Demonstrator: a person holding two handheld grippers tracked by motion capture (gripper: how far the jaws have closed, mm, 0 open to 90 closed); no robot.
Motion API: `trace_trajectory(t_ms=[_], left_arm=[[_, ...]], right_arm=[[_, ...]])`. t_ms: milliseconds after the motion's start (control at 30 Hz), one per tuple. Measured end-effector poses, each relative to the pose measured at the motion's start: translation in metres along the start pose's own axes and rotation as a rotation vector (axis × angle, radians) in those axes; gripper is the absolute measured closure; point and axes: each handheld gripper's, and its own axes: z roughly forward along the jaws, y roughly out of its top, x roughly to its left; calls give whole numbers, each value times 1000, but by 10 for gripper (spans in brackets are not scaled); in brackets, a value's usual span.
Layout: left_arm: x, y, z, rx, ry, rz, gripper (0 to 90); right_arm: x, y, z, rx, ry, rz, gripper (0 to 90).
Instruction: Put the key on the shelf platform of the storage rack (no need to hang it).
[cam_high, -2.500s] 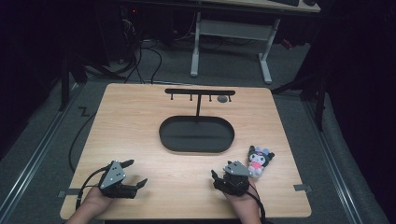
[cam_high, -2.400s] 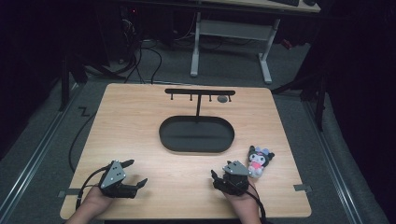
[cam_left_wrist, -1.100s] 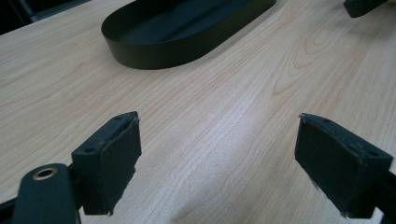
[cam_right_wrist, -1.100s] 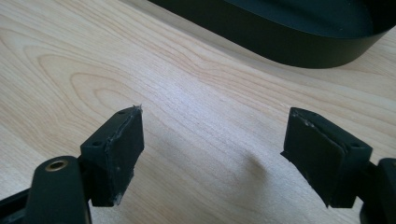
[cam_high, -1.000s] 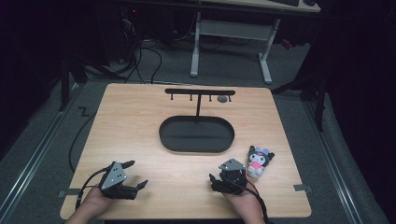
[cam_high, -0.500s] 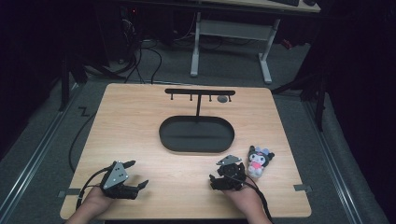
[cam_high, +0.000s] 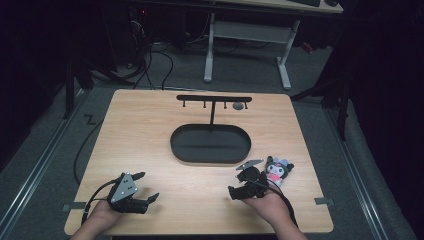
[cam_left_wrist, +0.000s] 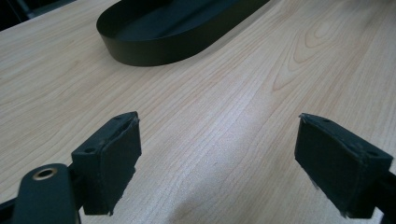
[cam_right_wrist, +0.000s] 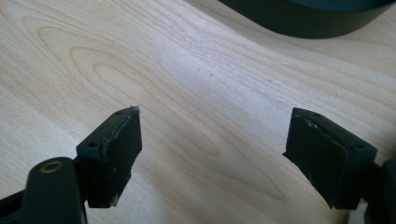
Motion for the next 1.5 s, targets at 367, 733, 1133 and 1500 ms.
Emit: trace_trajectory(t_ms=[367,733,1133,1500], left_arm=[[0,0,0,2,-3,4,155],[-1,0,1,6,-1,7,155],[-1,1,1,13,0,12,155],[-1,1,1,16,-2,14,155]], right_arm=[[-9,4,-13,105,7,29,185],[-14,6,-41,159,-39,23,214],[-41,-5,-61,193,-95,108,221],[-60,-11,-59,208,-126,212,184]])
